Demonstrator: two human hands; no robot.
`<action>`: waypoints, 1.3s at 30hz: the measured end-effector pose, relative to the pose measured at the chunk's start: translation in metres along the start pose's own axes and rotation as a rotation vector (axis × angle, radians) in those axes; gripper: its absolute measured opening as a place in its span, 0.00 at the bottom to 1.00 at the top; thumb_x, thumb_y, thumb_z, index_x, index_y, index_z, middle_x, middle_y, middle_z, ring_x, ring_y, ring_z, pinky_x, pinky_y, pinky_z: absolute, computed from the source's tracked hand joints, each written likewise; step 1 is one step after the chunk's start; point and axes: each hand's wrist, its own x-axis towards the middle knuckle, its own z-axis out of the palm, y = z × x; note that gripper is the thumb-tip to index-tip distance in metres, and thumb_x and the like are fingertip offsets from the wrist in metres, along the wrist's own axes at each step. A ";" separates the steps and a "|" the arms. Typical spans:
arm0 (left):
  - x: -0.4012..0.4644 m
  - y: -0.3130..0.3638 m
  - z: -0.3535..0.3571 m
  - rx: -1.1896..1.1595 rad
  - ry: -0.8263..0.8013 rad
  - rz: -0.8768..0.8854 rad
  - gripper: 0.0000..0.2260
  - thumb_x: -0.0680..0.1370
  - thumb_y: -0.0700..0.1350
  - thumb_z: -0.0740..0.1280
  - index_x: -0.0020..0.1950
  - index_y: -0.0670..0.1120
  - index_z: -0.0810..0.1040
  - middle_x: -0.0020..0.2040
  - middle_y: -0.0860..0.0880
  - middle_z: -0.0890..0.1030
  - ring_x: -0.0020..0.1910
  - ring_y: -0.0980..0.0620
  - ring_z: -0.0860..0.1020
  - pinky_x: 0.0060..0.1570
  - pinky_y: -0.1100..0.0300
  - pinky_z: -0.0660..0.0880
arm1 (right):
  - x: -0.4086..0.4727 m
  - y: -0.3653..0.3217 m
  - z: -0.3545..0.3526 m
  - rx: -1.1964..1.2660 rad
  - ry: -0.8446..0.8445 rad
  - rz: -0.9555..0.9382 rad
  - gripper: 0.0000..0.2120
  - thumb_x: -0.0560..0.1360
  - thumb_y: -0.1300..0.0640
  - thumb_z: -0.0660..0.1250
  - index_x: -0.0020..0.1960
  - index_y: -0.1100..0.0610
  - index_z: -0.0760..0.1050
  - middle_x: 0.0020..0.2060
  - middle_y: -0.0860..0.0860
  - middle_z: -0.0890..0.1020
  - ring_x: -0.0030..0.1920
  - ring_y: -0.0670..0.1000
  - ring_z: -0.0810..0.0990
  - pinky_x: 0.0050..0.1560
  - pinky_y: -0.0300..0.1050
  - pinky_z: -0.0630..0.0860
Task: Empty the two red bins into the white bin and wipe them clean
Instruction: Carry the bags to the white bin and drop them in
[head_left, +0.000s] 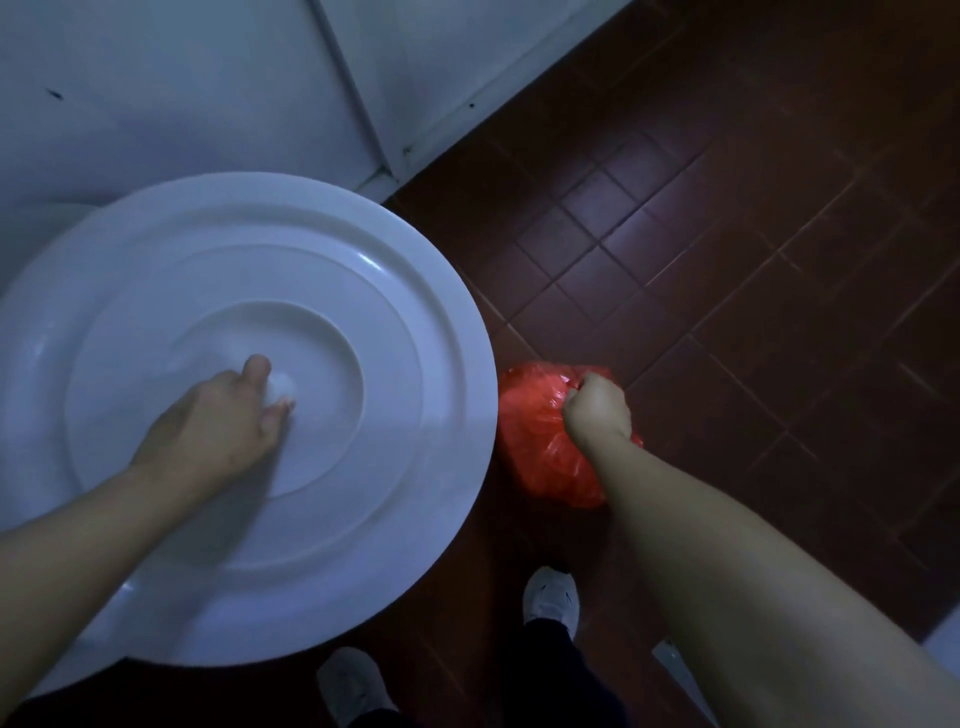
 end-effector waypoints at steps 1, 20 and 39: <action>-0.002 -0.001 -0.001 -0.001 -0.002 0.000 0.14 0.78 0.52 0.64 0.52 0.47 0.61 0.42 0.35 0.75 0.42 0.33 0.78 0.39 0.46 0.74 | -0.004 -0.002 -0.005 0.009 -0.001 0.011 0.14 0.78 0.58 0.61 0.60 0.59 0.78 0.58 0.60 0.81 0.59 0.64 0.79 0.57 0.51 0.75; -0.152 -0.121 -0.166 -0.046 0.016 -0.170 0.16 0.80 0.53 0.60 0.60 0.42 0.64 0.50 0.36 0.76 0.49 0.34 0.78 0.43 0.48 0.74 | -0.244 -0.217 -0.212 0.157 0.242 -0.244 0.12 0.76 0.58 0.60 0.55 0.59 0.78 0.55 0.61 0.82 0.57 0.63 0.79 0.54 0.49 0.74; -0.318 -0.364 -0.160 -0.148 0.179 -0.424 0.16 0.79 0.49 0.64 0.57 0.38 0.67 0.42 0.32 0.78 0.41 0.33 0.80 0.37 0.48 0.75 | -0.445 -0.467 -0.135 0.292 0.176 -0.518 0.13 0.76 0.59 0.62 0.56 0.60 0.80 0.54 0.59 0.83 0.55 0.59 0.80 0.50 0.46 0.75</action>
